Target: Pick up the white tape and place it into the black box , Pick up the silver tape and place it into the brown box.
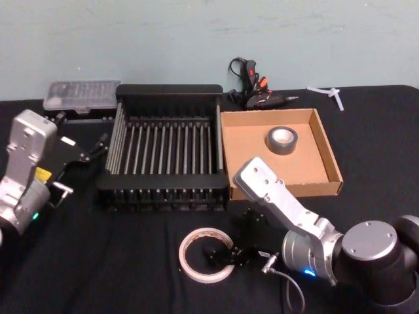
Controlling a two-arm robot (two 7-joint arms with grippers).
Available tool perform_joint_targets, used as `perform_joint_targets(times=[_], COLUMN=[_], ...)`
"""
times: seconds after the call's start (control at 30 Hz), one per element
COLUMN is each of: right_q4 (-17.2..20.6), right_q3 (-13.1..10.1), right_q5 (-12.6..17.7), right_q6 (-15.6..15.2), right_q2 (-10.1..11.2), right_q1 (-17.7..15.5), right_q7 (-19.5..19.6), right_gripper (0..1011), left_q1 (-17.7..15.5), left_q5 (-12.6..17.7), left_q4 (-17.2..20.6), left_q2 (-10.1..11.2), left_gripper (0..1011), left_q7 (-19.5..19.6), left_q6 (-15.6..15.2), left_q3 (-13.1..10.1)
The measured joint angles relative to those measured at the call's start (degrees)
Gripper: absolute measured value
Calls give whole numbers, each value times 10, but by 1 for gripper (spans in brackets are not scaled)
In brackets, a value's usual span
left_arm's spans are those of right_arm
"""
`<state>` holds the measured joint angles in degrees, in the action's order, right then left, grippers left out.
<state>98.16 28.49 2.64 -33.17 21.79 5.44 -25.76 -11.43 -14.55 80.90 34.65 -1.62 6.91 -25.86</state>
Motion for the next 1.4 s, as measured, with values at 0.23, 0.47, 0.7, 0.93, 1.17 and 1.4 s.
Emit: perform_joint_targets(times=[0.23, 0.47, 0.7, 0.93, 1.17, 1.4], right_q4=[-2, -6, -8, -10, -10, -10], right_q3=[-1, -2, -2, -2, -2, -1], right_q5=[1, 6, 9, 12, 13, 13], right_q6=[-2, -4, -4, -3, -2, -1], right_q2=[-1, -5, -7, -8, -6, -6], right_q1=[-1, -2, -3, -2, -2, -2], right_q7=[-2, -4, -3, -2, -1, 0], right_gripper=[1002, 1003, 1002, 1002, 1002, 1002], left_q1=[0, 0, 0, 0, 0, 0], left_q5=[0, 0, 0, 0, 0, 0], left_q4=[0, 0, 0, 0, 0, 0], left_q2=[0, 0, 0, 0, 0, 0], left_gripper=[1001, 1001, 1001, 1001, 1001, 1001], left_q7=[0, 0, 0, 0, 0, 0], left_q6=[0, 0, 0, 0, 0, 0], left_q3=[0, 0, 0, 0, 0, 0])
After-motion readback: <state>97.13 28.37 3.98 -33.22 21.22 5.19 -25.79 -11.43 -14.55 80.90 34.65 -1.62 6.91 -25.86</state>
